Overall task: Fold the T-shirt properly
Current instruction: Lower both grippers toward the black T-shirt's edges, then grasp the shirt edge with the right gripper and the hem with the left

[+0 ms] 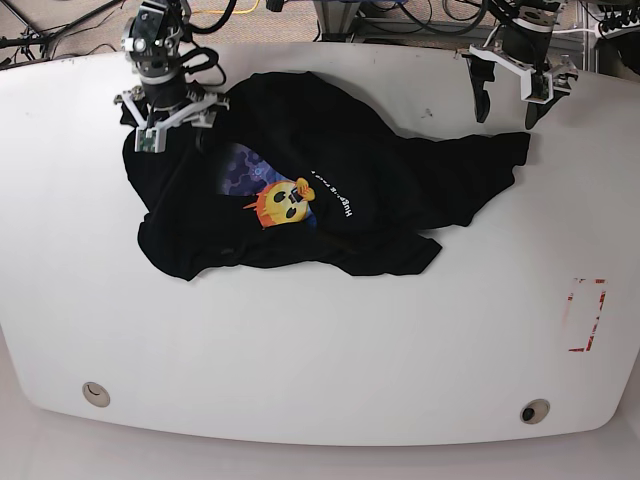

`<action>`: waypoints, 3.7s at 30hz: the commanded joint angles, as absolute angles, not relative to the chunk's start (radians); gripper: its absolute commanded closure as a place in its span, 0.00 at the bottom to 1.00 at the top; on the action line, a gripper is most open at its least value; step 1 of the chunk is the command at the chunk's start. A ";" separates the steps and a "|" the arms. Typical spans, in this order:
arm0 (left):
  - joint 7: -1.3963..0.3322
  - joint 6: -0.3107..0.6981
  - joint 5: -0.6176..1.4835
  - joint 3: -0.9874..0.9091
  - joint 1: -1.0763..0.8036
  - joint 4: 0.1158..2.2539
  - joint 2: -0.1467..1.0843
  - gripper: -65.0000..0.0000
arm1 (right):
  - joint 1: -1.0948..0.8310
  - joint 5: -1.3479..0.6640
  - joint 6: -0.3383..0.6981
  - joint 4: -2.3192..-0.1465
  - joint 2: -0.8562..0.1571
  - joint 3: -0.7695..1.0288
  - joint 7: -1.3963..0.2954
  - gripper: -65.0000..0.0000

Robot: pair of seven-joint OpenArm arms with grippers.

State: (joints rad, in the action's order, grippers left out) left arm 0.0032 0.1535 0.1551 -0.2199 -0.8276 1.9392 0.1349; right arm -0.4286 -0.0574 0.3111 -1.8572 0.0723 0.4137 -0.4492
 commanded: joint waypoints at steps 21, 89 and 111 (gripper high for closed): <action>0.030 0.150 0.157 -0.228 -0.823 1.942 0.137 0.33 | -0.363 -0.070 0.354 -1.903 0.083 0.394 -0.482 0.27; 0.053 0.155 0.182 -0.279 -0.811 1.915 0.144 0.33 | -0.206 -0.504 0.487 -1.655 0.023 0.672 -0.570 0.27; 0.009 0.194 0.197 -0.238 -0.809 1.916 0.141 0.31 | -0.214 -0.500 0.492 -1.598 -0.023 0.668 -0.604 0.25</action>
State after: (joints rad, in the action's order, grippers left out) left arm -0.0151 0.1947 0.1852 -0.2344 -0.7959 1.9011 0.1368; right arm -0.2207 -0.4931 0.4904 -1.5764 -0.0074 0.6632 -0.6193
